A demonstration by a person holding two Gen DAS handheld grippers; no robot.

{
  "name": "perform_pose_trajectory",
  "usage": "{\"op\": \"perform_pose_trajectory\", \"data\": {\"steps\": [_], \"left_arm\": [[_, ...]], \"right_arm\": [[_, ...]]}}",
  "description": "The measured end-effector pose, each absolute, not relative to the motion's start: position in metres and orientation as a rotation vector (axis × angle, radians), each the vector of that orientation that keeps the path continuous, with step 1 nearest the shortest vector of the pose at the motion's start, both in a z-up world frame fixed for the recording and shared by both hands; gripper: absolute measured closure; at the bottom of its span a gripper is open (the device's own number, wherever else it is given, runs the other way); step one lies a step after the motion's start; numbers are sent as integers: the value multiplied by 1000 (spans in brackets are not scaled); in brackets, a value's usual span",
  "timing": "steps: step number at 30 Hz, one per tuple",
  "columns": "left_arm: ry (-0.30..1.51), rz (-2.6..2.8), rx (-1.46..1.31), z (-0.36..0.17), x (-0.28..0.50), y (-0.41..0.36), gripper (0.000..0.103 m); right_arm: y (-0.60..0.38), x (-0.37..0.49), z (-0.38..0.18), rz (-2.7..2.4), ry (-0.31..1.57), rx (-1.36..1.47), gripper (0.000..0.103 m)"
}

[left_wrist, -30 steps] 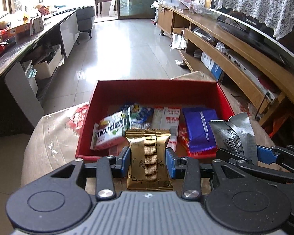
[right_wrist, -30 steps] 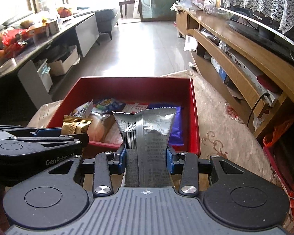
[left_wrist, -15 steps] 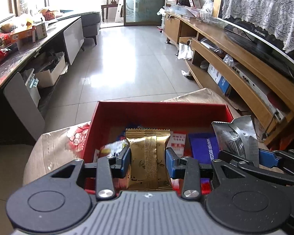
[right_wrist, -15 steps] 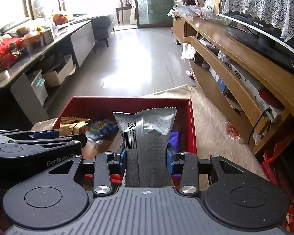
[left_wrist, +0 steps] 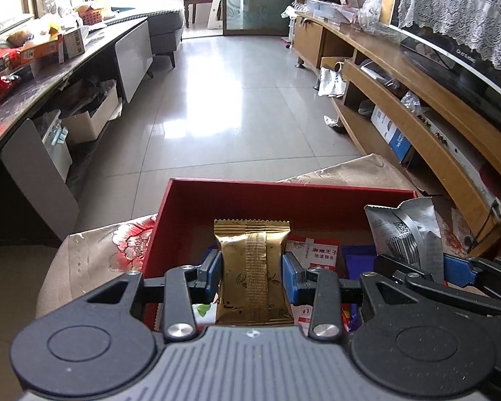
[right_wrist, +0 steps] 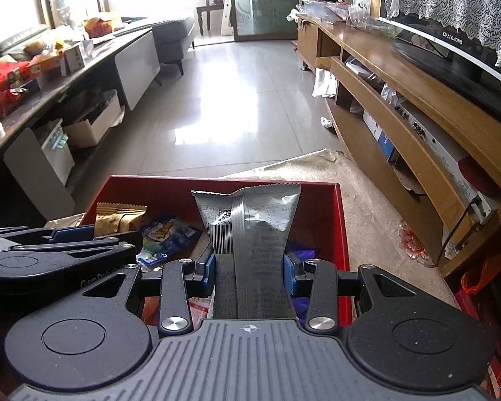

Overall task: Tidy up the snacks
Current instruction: 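Lower both packs into the red box and open both grippers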

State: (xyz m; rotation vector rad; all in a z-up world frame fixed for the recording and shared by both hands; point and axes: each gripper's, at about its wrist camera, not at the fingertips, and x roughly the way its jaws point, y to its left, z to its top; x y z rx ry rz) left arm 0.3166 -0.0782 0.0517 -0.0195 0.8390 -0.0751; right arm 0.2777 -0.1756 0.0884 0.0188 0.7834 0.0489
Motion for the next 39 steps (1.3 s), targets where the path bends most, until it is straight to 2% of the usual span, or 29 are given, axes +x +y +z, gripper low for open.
{"op": "perform_pose_trajectory", "data": {"steps": [27, 32, 39], "left_arm": [[920, -21, -18, 17, 343, -75, 67], [921, -10, 3, 16, 343, -77, 65], [928, -10, -7, 18, 341, -73, 62]], "right_arm": [[-172, 312, 54, 68, 877, 37, 54], [-171, 314, 50, 60, 885, 26, 52], [-173, 314, 51, 30, 872, 11, 42]]}}
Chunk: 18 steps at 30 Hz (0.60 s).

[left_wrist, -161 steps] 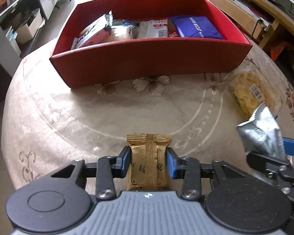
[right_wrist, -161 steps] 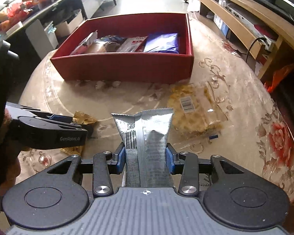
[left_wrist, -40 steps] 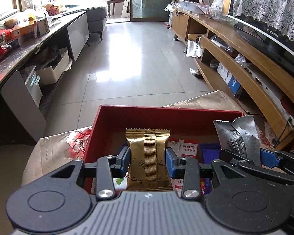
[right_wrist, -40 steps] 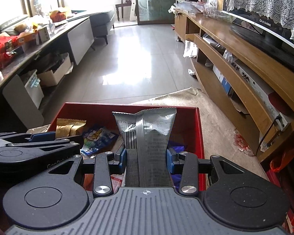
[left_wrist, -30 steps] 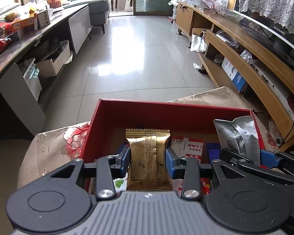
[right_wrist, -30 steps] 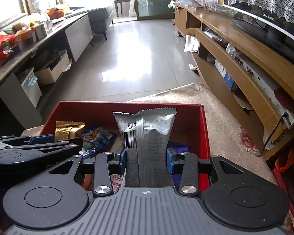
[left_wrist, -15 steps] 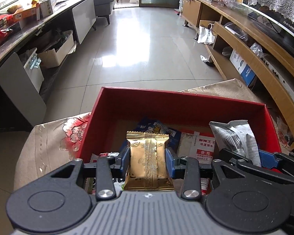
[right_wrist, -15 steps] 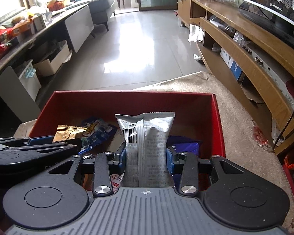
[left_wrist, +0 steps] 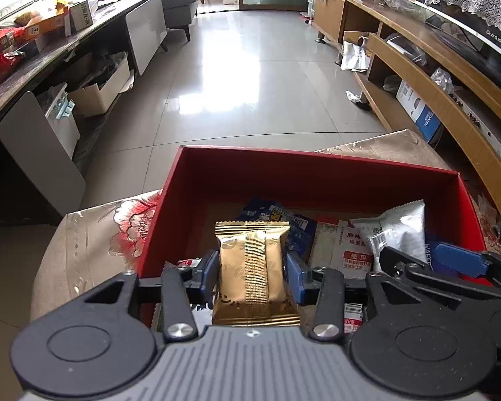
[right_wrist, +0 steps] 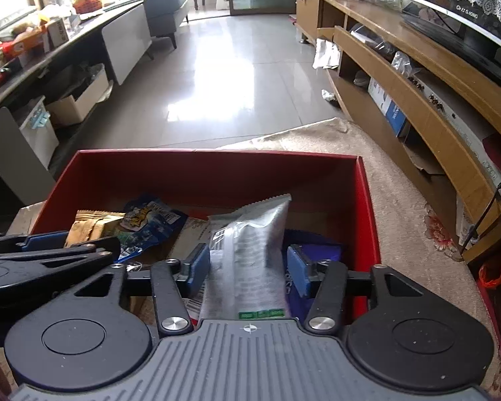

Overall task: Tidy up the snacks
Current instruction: 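Lower both packs into the red box and open both grippers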

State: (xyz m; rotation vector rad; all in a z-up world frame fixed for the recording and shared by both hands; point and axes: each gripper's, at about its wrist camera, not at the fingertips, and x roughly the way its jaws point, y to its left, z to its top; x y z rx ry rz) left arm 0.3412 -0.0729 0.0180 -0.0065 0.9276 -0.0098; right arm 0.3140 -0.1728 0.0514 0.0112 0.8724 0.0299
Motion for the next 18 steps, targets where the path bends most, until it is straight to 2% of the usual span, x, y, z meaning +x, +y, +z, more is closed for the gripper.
{"op": "perform_pose_trajectory", "data": {"steps": [18], "left_arm": [[874, -7, -20, 38, 326, -65, 50]], "right_arm": [[-177, 297, 69, 19, 829, 9, 33]]}}
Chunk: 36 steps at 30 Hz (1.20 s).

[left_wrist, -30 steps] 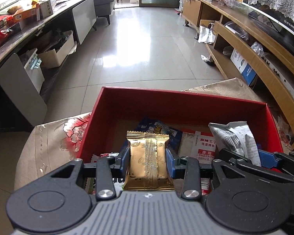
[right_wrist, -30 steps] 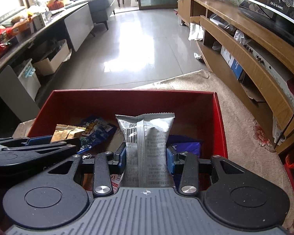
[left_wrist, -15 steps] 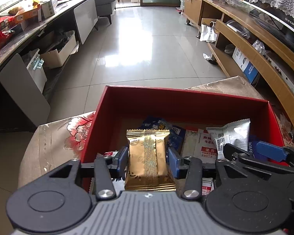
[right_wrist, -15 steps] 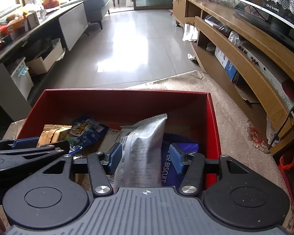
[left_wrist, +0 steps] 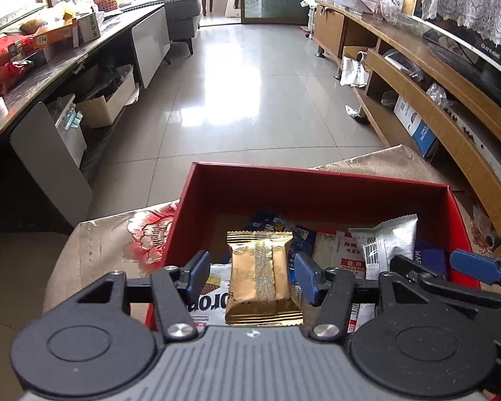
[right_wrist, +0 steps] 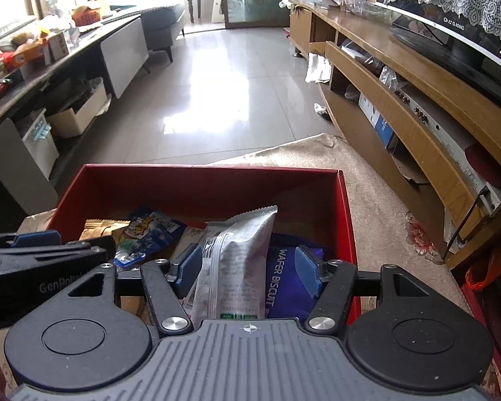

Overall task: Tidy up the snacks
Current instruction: 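Lower both packs into the red box and open both grippers, then withdraw both grippers from the box toward the remaining snacks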

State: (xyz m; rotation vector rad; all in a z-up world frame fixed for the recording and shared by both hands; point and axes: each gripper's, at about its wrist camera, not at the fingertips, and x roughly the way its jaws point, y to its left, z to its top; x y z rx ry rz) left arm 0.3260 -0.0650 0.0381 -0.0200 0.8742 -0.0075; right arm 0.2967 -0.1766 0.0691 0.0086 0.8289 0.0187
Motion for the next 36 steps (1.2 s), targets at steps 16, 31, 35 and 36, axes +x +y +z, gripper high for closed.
{"op": "perform_pose_trajectory", "data": {"steps": [16, 31, 35, 36], "left_arm": [[828, -39, -30, 54, 297, -61, 44], [819, -97, -27, 57, 252, -68, 43], [836, -128, -14, 53, 235, -73, 43], [838, -134, -7, 52, 231, -75, 43]], "right_arm": [[-178, 267, 80, 26, 810, 7, 26], [-208, 220, 82, -42, 810, 51, 23], [-217, 199, 79, -74, 822, 47, 22], [-221, 193, 78, -80, 826, 51, 22]]}}
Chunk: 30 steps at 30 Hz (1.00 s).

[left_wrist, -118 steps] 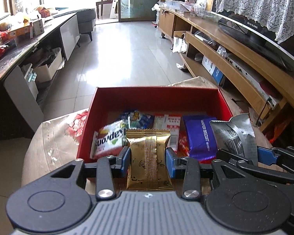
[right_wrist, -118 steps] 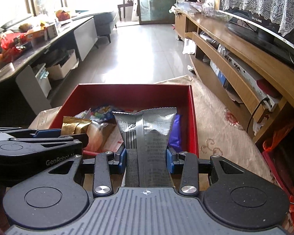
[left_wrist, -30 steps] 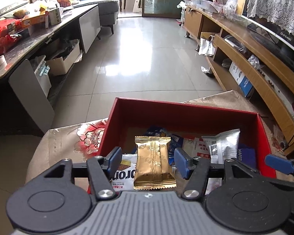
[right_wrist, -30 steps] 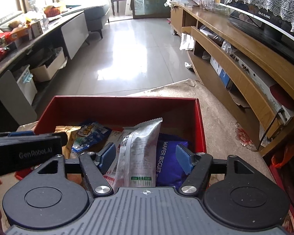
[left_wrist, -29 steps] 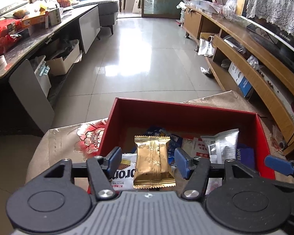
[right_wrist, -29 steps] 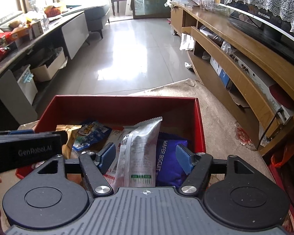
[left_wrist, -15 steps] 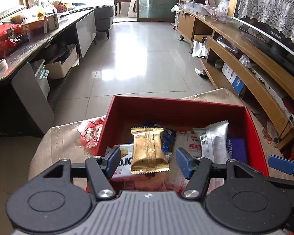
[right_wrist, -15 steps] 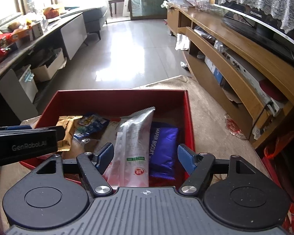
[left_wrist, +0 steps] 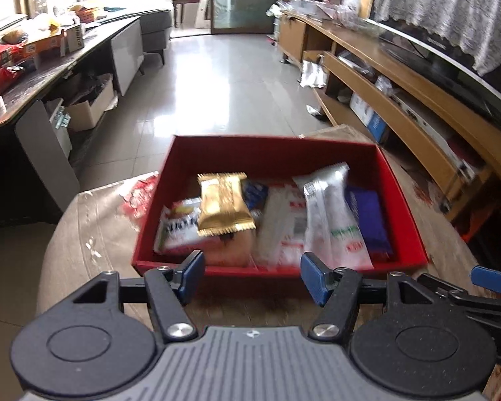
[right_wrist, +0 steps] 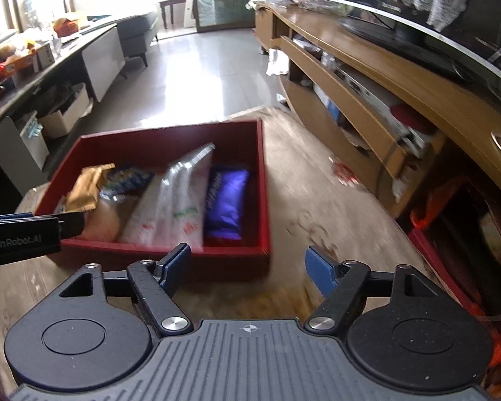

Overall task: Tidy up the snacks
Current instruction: 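Withdraw both grippers from the box toward the remaining snacks, then grasp the white-and-red printed pack with the right gripper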

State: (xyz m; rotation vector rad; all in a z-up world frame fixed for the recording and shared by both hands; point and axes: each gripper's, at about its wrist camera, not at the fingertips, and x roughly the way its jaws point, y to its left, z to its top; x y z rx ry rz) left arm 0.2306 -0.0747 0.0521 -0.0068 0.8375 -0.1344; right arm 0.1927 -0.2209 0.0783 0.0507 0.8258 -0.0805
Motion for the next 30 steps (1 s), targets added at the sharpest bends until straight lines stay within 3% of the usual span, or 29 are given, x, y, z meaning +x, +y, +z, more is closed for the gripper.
{"op": "perform_pose_trajectory", "data": {"steps": [14, 30], "left_arm": [[937, -268, 44, 24, 186, -115, 42], [1013, -359, 12, 9, 186, -149, 38]], "right_arm": [[-275, 111, 55, -186, 907, 147, 19], [-260, 80, 7, -166, 1056, 101, 17]]}}
